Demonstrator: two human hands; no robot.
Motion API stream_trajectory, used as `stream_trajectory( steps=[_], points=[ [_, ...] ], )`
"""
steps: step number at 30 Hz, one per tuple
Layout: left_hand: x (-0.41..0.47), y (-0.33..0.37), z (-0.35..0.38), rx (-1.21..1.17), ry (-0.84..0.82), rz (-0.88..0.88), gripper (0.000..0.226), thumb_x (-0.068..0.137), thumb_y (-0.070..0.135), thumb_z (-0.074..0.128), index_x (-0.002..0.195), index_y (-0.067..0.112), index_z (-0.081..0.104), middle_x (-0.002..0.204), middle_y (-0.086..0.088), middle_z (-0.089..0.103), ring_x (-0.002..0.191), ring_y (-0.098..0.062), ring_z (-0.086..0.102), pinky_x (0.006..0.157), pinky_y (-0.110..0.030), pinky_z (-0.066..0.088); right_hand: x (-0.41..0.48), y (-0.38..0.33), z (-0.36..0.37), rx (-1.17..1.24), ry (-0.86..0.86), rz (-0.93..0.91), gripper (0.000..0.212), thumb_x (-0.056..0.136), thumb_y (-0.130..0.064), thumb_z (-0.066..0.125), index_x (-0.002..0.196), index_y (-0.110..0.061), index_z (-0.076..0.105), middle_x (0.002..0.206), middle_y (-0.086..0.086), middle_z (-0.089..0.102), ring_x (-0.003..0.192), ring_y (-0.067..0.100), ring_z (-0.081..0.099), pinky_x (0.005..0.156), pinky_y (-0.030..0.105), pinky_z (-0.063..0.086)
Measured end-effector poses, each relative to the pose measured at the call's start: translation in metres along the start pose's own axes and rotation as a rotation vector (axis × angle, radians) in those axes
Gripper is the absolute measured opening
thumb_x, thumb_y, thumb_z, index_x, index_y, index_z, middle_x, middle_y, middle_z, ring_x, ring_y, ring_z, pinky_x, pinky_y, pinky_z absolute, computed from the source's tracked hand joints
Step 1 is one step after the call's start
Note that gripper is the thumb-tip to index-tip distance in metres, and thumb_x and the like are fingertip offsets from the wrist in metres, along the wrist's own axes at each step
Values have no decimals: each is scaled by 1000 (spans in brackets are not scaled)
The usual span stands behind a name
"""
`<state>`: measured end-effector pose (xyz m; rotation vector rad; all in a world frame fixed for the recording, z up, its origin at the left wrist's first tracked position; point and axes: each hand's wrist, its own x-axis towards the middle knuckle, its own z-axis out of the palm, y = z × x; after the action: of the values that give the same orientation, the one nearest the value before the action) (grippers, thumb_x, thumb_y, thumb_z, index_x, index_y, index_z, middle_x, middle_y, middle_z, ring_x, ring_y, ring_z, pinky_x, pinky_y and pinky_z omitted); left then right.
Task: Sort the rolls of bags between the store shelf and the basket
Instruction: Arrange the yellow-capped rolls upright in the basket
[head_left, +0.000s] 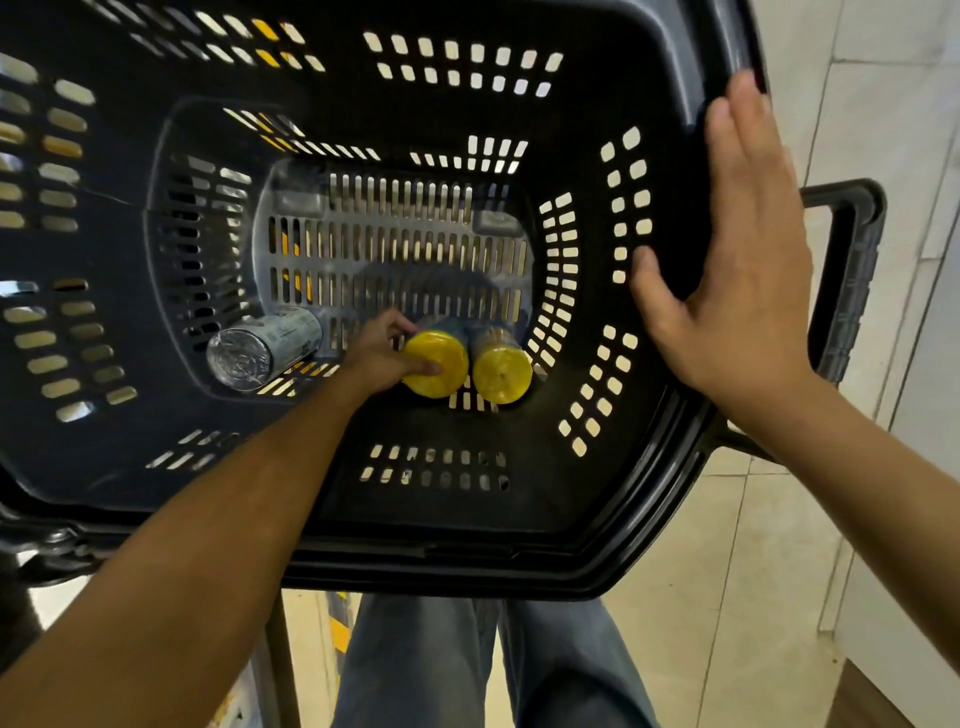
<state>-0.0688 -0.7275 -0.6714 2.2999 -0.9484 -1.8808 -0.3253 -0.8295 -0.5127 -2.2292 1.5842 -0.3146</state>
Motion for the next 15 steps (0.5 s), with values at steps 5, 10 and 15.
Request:
stream_trajectory(
  steps=[5,10,15],
  points=[
    [-6,-4,4,23,33,0,52,71,14,79,112,20,48,134,-6,49,126,-25,43,93,-37,42,0,-1,-1,-32,-9,17,72,89,-24,54,146,6,19,154,23,17,144,34,14,118,49,16],
    [-21,3,3,132,124,62,61,78,24,76,130,19,46,135,-7,51,123,-27,47,92,-34,40,0,-3,-2,-50,-30,31,73,89,-25,53,147,3,18,155,21,15,145,32,12,120,44,12],
    [-58,22,-18,210,176,132,60,82,34,70,134,22,45,137,-6,51,123,-28,47,98,-39,41,1,-9,-10,-139,-110,32,75,88,-25,54,147,1,17,155,22,13,144,35,11,119,46,13]
  ],
)
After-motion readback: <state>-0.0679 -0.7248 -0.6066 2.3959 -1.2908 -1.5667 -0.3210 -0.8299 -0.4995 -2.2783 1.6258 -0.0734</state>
